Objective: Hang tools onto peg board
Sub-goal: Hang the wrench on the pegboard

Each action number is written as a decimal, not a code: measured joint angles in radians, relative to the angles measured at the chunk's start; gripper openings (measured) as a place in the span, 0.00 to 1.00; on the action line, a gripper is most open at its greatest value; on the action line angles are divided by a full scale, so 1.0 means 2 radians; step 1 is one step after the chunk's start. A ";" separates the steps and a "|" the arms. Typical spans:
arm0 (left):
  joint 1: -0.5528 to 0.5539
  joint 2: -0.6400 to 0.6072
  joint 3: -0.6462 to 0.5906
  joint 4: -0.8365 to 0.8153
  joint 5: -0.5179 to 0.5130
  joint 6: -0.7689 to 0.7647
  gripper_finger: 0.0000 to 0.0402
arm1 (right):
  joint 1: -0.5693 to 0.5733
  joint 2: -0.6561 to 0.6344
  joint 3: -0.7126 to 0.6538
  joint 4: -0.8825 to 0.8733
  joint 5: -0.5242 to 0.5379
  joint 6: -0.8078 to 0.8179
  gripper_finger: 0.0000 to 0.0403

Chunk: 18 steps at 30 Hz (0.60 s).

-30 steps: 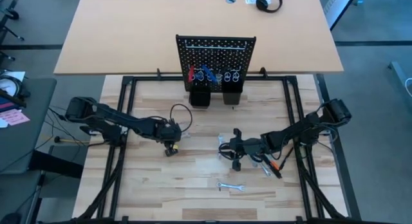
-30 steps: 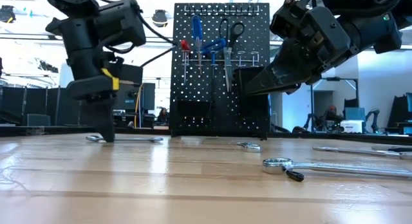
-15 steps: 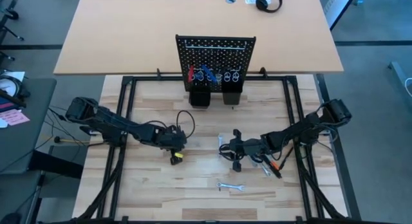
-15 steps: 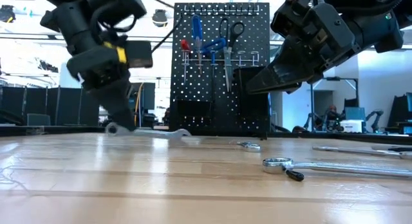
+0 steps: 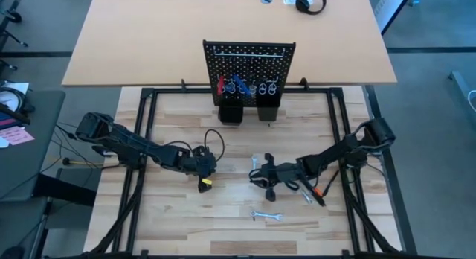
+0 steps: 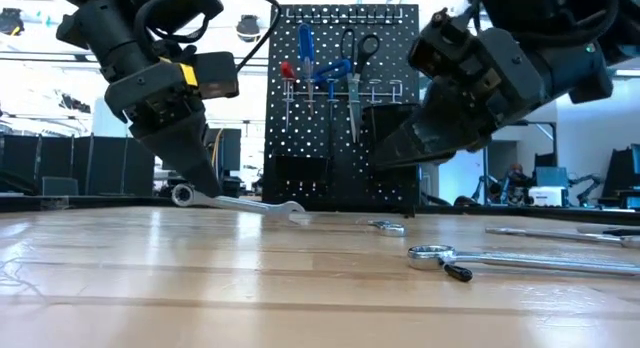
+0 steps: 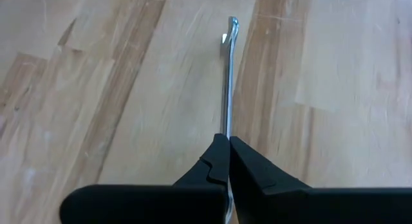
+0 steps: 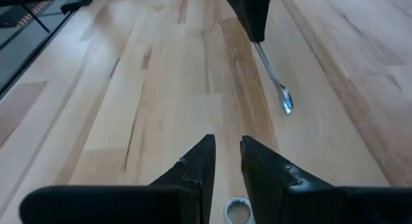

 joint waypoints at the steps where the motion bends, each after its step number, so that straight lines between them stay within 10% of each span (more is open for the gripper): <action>1: 0.000 0.000 -0.003 0.003 0.000 0.000 0.00 | 0.000 0.000 0.003 -0.005 0.000 -0.003 0.22; 18: 0.000 -0.001 -0.037 0.038 -0.002 -0.016 0.00 | 0.005 -0.001 0.016 -0.015 -0.002 -0.025 0.22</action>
